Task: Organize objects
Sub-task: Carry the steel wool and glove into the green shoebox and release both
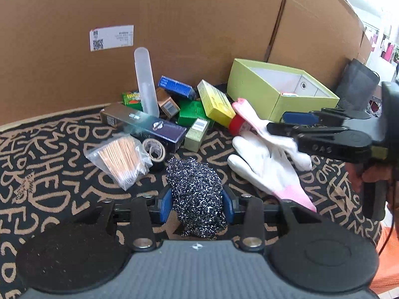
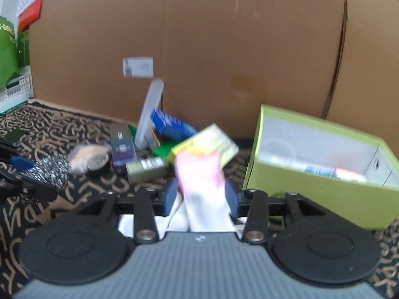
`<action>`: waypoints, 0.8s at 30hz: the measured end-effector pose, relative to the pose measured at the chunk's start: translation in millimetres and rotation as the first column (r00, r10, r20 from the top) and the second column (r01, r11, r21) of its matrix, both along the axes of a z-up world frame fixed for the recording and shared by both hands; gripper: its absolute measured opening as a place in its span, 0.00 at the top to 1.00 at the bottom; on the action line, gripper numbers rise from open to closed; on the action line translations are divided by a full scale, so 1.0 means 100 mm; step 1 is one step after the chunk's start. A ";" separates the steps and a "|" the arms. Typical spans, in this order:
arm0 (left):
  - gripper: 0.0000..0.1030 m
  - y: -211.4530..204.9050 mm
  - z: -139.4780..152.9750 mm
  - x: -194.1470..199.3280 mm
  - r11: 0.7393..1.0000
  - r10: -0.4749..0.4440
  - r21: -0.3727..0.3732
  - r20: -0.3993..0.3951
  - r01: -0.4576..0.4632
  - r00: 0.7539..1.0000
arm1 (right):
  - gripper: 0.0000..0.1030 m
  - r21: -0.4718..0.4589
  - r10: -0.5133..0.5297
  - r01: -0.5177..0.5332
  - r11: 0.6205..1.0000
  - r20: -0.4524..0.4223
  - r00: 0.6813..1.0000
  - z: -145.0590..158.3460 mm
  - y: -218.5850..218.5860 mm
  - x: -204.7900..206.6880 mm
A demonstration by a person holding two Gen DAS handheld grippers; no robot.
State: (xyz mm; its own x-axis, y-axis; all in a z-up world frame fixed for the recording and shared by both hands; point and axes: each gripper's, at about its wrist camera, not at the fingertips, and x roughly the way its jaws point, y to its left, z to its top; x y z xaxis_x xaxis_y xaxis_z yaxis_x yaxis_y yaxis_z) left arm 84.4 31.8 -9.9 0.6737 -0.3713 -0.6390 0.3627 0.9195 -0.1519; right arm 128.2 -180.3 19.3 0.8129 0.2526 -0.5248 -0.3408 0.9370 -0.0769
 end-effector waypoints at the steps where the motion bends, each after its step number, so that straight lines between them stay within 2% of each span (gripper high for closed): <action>1: 0.59 -0.01 -0.01 0.00 1.000 0.000 0.002 -0.005 0.000 1.000 | 0.47 -0.008 0.003 -0.003 1.000 -0.011 1.000 -0.04 0.02 0.03; 2: 0.59 -0.01 -0.02 0.00 1.000 0.000 0.002 -0.008 0.000 1.000 | 0.42 -0.021 0.011 -0.011 1.000 -0.017 1.000 -0.07 0.05 0.06; 7: 0.58 -0.03 -0.02 0.00 1.000 -0.005 -0.004 -0.009 0.005 1.000 | 0.41 -0.133 0.019 -0.018 0.991 0.002 1.000 -0.19 0.30 0.29; 8: 0.58 -0.04 -0.02 -0.01 1.000 -0.005 -0.003 -0.005 0.005 1.000 | 0.43 -0.146 0.018 -0.019 0.989 -0.008 1.000 -0.22 0.33 0.36; 9: 0.58 -0.04 -0.01 -0.01 1.000 -0.008 -0.002 0.001 0.008 1.000 | 0.65 -0.151 0.020 -0.024 0.988 -0.028 0.999 -0.25 0.34 0.43; 11: 0.58 -0.04 0.01 0.00 1.000 -0.015 0.001 0.021 0.015 1.000 | 0.85 -0.127 0.014 -0.020 0.992 -0.045 0.999 -0.23 0.30 0.47; 20: 0.59 -0.27 0.25 0.15 0.997 -0.061 -0.035 0.101 0.065 0.993 | 0.90 0.085 0.008 -0.020 0.996 0.145 0.989 0.48 -0.12 0.03; 24: 0.59 -0.48 0.47 0.26 0.992 -0.097 -0.072 0.149 0.108 0.984 | 0.90 0.125 -0.025 -0.003 0.992 0.222 0.975 0.77 -0.34 -0.06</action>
